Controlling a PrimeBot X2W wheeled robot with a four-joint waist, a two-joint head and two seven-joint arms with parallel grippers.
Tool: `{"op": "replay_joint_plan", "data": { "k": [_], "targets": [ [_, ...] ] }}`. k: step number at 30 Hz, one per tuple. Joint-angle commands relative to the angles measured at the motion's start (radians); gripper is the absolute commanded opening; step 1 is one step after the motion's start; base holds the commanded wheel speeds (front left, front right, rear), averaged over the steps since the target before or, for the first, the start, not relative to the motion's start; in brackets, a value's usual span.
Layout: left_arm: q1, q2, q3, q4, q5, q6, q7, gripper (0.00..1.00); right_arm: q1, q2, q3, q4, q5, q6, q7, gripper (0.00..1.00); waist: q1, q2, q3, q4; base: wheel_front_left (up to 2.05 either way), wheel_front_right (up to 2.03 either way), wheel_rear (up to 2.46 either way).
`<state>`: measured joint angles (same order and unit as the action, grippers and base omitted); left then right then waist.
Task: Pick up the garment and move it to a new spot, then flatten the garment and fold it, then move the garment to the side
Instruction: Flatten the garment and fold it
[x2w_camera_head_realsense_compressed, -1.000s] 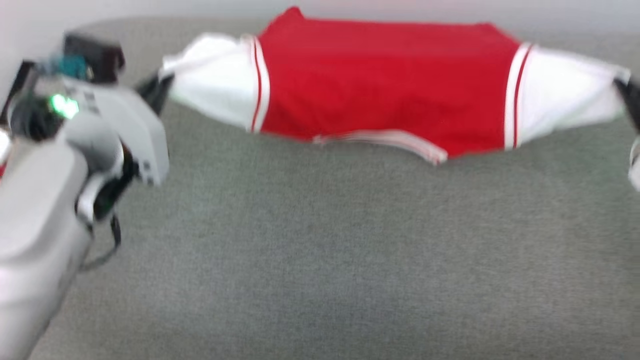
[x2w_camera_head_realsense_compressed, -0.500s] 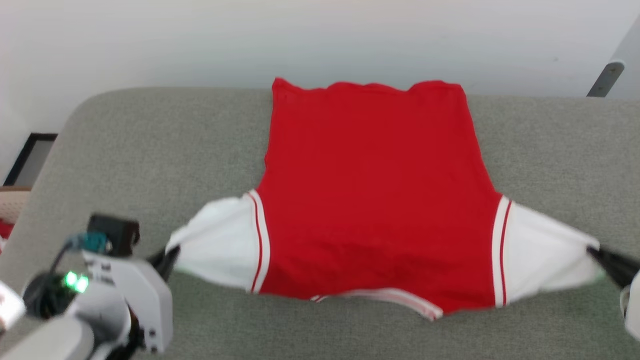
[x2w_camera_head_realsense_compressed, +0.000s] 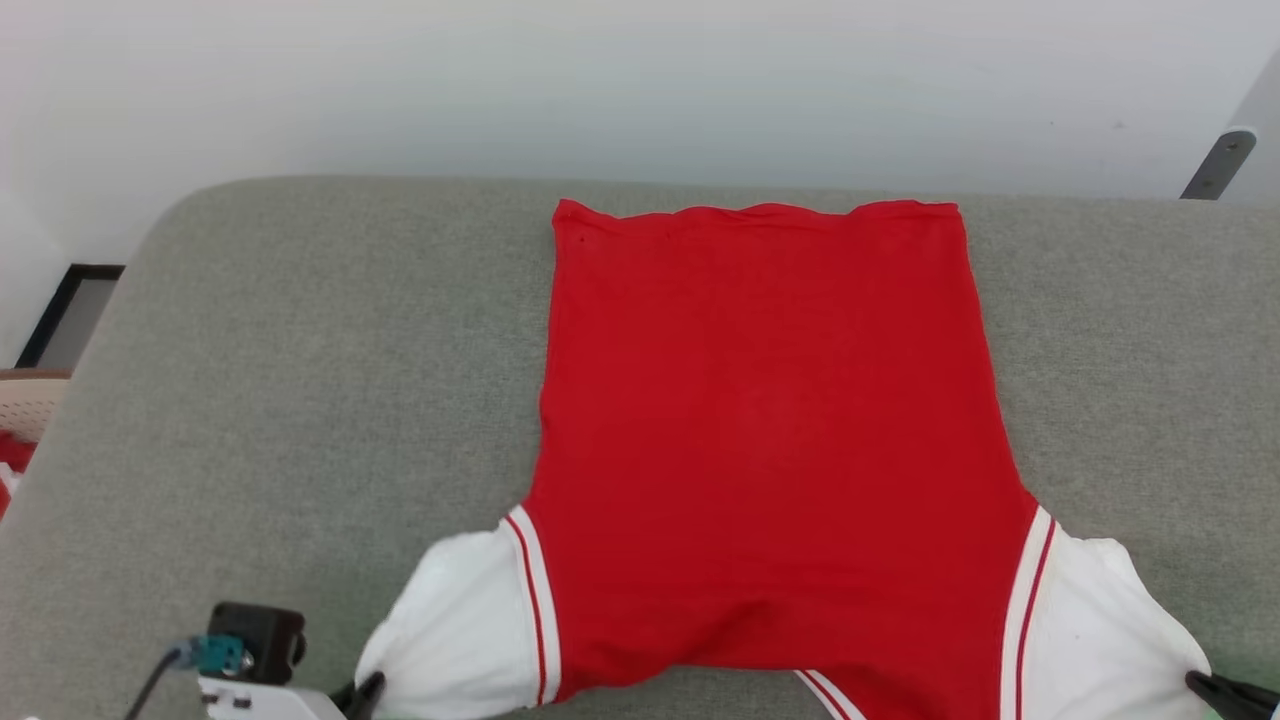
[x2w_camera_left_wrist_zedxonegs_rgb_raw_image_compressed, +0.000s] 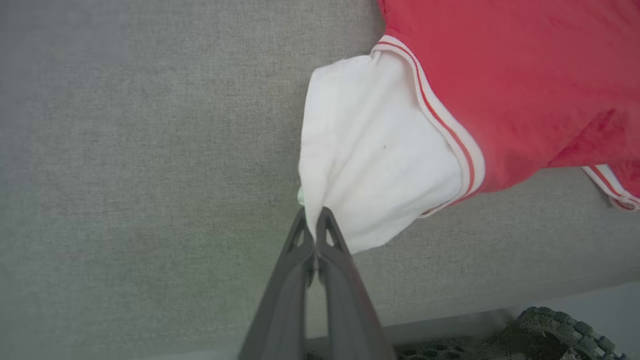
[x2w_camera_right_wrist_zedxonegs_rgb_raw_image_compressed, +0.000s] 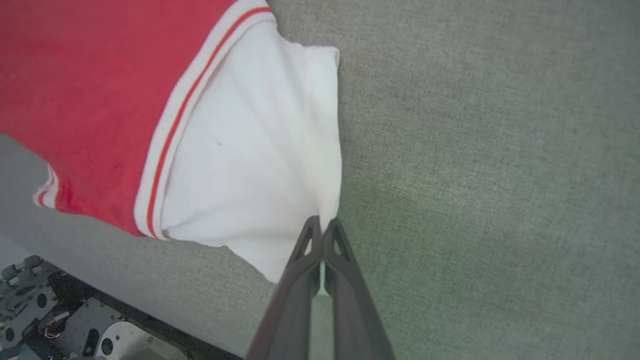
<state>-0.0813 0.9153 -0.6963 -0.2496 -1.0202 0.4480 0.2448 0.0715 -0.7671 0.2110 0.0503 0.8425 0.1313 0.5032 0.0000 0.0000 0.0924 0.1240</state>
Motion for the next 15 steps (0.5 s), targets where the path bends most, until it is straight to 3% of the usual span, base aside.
{"op": "replay_joint_plan", "data": {
  "k": [1,7,14,15],
  "targets": [
    [0.012,-0.001,-0.002,0.004,0.000,-0.001,-0.007,0.00,0.014,0.015,-0.010,0.007,-0.013,-0.001,0.006,0.00,0.0000,0.0000,0.004,0.001,0.00,0.00,0.00],
    [0.005,-0.036,-0.011,0.036,0.010,-0.020,-0.035,0.00,-0.001,0.071,-0.012,0.062,-0.047,-0.001,0.013,0.00,0.0000,0.0000,0.014,0.004,0.00,0.00,0.00],
    [-0.027,-0.076,-0.026,0.072,0.019,-0.044,-0.044,0.00,-0.079,0.135,0.062,0.189,-0.095,-0.001,-0.022,0.00,0.0000,0.0000,0.032,0.006,0.00,0.00,0.00],
    [-0.031,-0.080,-0.027,0.076,0.020,-0.047,-0.044,0.00,-0.089,0.141,0.075,0.206,-0.098,-0.001,-0.029,0.13,0.0000,0.0000,0.034,0.007,0.00,0.00,0.00]
  ]
}}
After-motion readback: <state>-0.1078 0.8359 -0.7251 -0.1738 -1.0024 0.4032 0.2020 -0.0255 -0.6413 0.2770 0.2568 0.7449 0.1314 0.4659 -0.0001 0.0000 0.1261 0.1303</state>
